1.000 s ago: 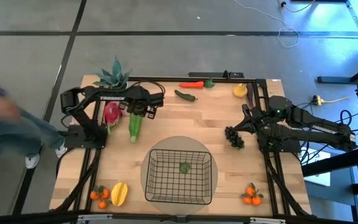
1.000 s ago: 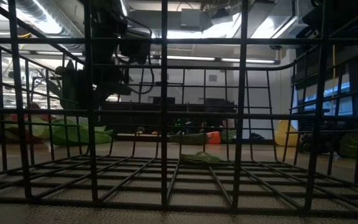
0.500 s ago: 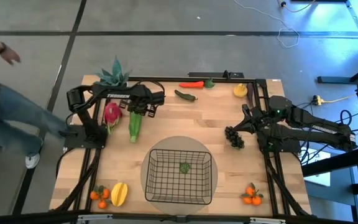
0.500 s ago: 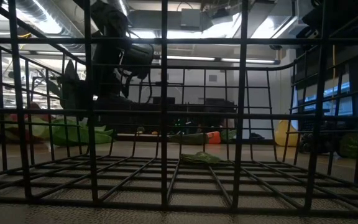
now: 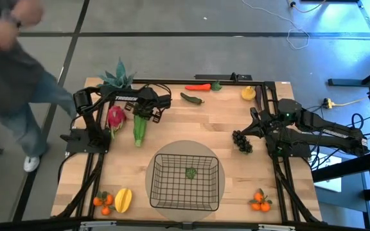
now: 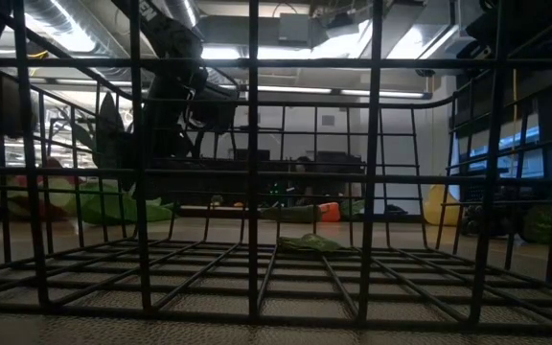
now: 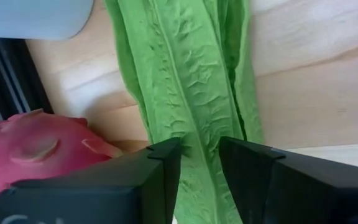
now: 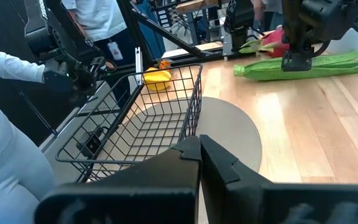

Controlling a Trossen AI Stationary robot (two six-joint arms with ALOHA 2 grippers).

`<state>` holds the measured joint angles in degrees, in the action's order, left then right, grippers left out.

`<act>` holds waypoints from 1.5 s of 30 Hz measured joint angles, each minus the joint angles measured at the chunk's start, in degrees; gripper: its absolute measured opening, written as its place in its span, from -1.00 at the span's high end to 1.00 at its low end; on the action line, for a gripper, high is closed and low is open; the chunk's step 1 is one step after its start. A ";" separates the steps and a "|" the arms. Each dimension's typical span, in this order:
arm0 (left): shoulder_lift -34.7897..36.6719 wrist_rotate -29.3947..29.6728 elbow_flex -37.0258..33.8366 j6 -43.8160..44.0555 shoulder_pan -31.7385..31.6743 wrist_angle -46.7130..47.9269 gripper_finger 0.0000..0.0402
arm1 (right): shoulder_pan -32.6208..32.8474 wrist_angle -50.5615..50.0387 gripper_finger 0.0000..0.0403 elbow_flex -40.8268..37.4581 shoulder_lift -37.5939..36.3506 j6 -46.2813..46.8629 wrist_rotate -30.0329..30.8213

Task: Build produce basket
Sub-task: Put the Chinese cabbage into the black mesh basket

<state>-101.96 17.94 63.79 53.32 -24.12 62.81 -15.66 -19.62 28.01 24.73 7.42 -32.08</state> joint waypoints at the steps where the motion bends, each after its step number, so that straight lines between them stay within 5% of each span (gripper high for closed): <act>1: 0.03 -0.10 0.00 -0.27 0.00 -0.09 0.57 | -0.01 0.00 1.00 0.00 0.00 0.00 0.00; 7: 0.01 -0.30 -0.02 -4.38 0.00 -0.06 0.96 | -0.01 0.00 1.00 0.00 0.00 0.01 0.00; 18: 4.02 0.68 -0.13 -6.59 3.29 -0.33 1.00 | -0.01 0.00 1.00 0.00 0.00 0.02 0.00; 34: 21.68 13.18 0.25 -9.35 14.17 -6.24 1.00 | 0.00 0.00 1.00 -0.02 0.01 -0.20 0.00; 45: 25.16 20.28 15.60 -22.67 22.20 -7.90 1.00 | -0.02 0.00 1.00 -0.02 -0.04 -0.48 -1.23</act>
<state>-76.79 38.22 79.39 30.65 -1.92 54.91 -15.68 -19.62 27.99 24.69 6.94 -33.31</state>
